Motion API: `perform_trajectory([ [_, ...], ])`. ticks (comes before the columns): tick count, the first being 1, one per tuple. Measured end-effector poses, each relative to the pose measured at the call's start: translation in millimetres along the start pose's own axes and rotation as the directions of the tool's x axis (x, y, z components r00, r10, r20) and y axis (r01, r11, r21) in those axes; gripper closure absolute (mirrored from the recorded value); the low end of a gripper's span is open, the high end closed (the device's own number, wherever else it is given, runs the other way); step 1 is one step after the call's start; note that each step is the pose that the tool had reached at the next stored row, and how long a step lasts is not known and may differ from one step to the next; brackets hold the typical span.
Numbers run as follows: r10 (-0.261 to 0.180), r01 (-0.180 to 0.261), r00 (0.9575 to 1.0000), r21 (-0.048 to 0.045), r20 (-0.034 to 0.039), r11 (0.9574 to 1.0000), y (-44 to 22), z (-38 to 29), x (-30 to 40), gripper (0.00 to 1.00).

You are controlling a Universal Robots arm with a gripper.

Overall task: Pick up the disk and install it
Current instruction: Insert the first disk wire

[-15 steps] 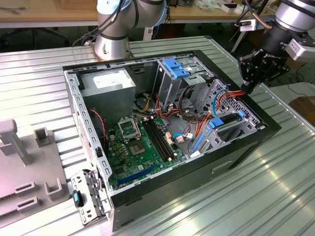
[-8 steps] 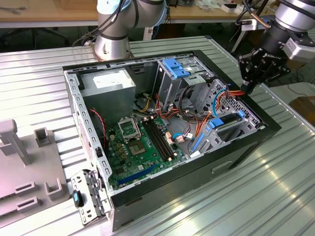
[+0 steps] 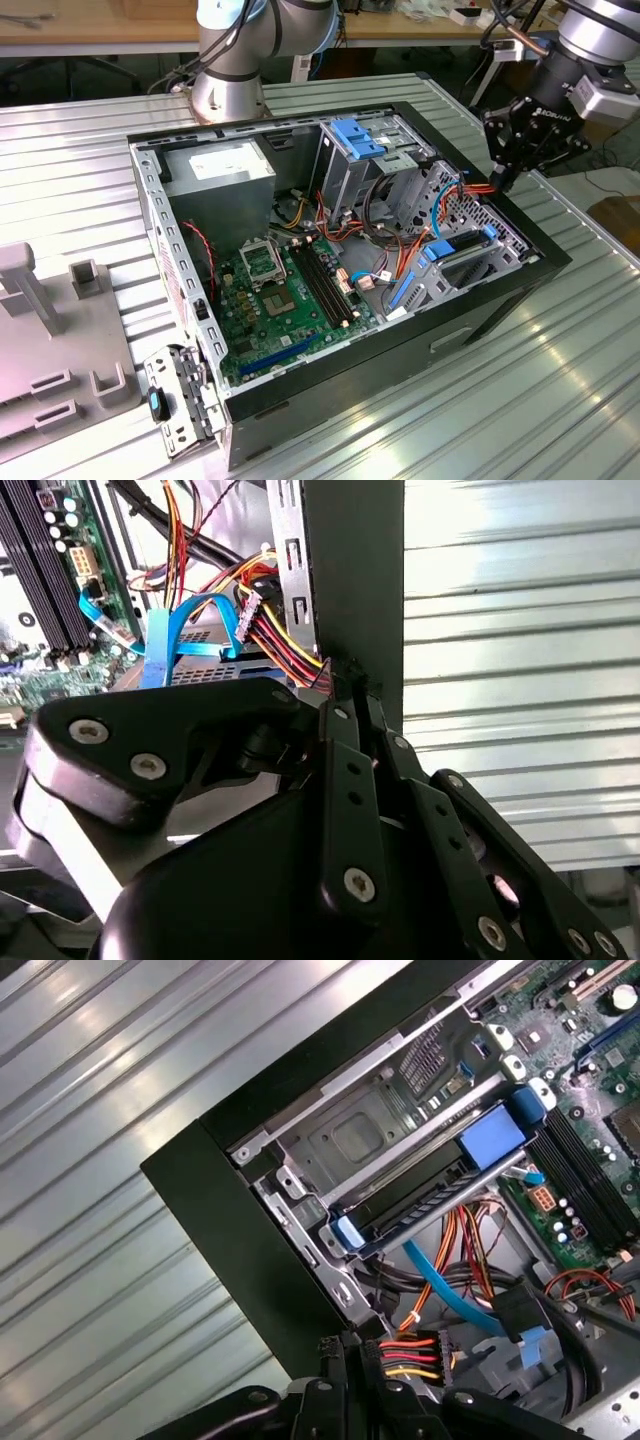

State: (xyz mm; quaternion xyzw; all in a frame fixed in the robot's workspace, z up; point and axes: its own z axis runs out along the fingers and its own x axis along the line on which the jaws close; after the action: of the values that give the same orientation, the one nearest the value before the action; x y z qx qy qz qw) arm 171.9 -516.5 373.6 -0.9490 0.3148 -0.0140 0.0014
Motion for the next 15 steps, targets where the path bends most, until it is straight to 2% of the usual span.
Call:
perform_trajectory([
  [4,0.049,-0.049,0.9988,-0.0012,-0.0005,0.9988,0.6,0.8,-0.8,0.83],
  [9,0.059,-0.059,0.9983,-0.0014,-0.0007,0.9983,10.3,1.1,-13.8,0.83],
  [10,0.069,-0.069,0.9976,-0.0017,-0.0009,0.9976,10.4,1.1,-14.0,0.83],
  [12,0.109,-0.109,0.994,-0.0027,-0.0014,0.994,10.5,1.3,-14.0,0.83],
  [15,0.172,-0.172,0.985,-0.0043,-0.0024,0.985,10.5,1.6,-14.0,0.83],
])
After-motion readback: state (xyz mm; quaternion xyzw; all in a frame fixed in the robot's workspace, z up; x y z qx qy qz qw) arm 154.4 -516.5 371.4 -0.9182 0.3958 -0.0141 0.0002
